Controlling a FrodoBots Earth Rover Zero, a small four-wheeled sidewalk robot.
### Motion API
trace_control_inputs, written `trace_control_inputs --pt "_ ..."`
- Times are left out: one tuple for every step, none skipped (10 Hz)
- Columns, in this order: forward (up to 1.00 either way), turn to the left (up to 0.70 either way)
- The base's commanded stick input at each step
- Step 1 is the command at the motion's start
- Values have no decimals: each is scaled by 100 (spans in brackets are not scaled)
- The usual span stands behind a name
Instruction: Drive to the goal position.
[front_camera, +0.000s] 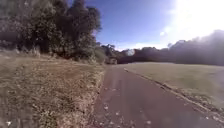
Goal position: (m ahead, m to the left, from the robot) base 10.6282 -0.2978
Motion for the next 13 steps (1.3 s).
trace_control_inputs --pt "60 0" --pt "60 0" --pt "60 0" --pt "60 0" --pt "60 0" --pt "60 0" --pt "60 0" --pt "60 0" --pt "60 0" --pt "60 0" --pt "60 0" --pt "0 0" --pt "0 0"
